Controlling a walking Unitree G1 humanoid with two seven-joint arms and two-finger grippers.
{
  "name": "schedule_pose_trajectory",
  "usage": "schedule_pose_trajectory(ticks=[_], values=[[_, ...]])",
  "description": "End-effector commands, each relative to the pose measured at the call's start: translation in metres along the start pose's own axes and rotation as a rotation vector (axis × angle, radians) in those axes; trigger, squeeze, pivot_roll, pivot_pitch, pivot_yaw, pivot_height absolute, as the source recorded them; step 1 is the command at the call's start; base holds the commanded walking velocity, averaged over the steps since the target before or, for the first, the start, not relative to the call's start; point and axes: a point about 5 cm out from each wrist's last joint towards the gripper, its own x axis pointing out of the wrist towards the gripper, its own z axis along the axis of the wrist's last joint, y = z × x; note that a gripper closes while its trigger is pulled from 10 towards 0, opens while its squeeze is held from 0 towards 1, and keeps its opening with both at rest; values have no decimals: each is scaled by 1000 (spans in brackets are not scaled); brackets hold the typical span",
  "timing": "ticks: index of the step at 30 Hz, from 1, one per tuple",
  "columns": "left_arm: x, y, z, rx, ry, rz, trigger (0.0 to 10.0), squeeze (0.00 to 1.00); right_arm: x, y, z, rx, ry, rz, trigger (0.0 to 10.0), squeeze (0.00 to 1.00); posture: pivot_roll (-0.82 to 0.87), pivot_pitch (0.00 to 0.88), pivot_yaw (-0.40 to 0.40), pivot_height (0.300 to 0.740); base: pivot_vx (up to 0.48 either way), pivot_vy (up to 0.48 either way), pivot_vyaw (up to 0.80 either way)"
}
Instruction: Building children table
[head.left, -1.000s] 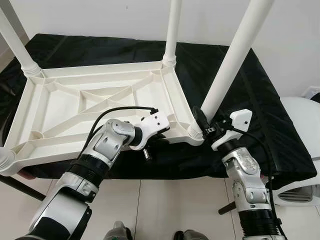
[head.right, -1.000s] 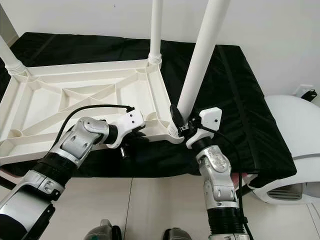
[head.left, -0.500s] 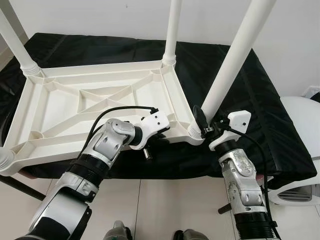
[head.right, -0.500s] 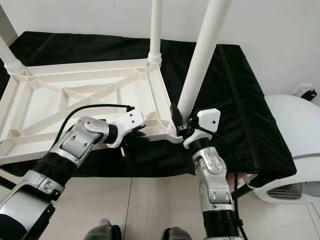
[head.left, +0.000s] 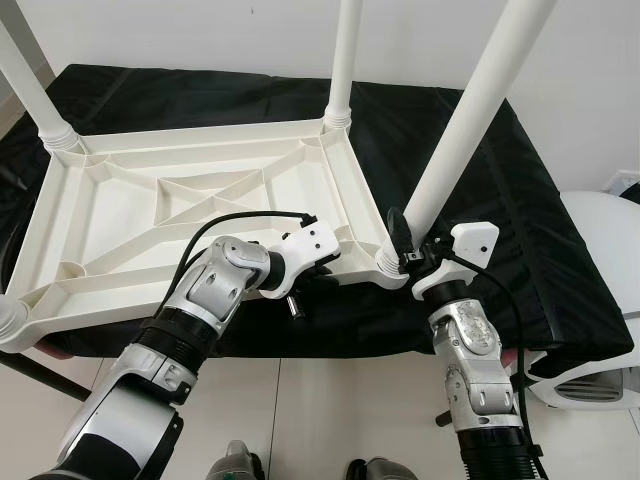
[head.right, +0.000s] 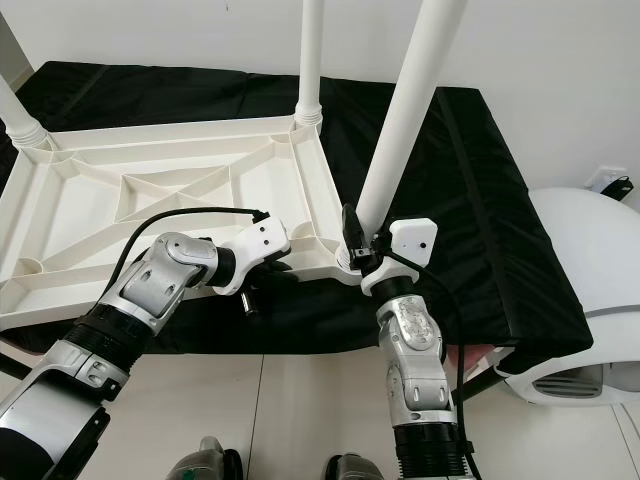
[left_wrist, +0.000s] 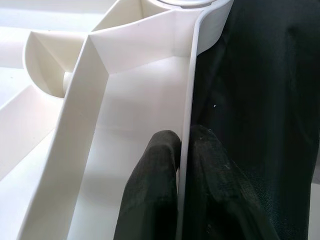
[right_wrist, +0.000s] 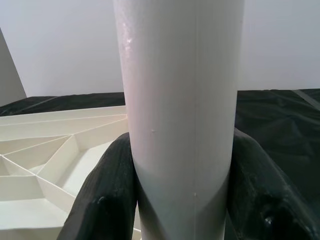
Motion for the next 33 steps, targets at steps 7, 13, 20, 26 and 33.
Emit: schedule_pose_trajectory(ticks=[7,13,20,26,33], values=[[-10,10,42,90,-141,71,10000,0,-11,9,-34,29,177,-59,10000,0,12,84,-1,740,0,0,0],[-11,9,43,91,-144,70,10000,0,-11,7,-38,13,194,-162,10000,0,16,88,-3,740,0,0,0],[-11,9,43,90,-144,69,10000,0,-11,7,-37,6,191,-167,10000,0,16,89,-3,740,0,0,0],[-11,9,43,90,-144,69,10000,0,-11,7,-37,6,191,-167,10000,0,16,89,-3,740,0,0,0],[-11,9,43,90,-144,69,10000,0,-11,7,-37,6,191,-167,10000,0,16,89,-3,740,0,0,0]])
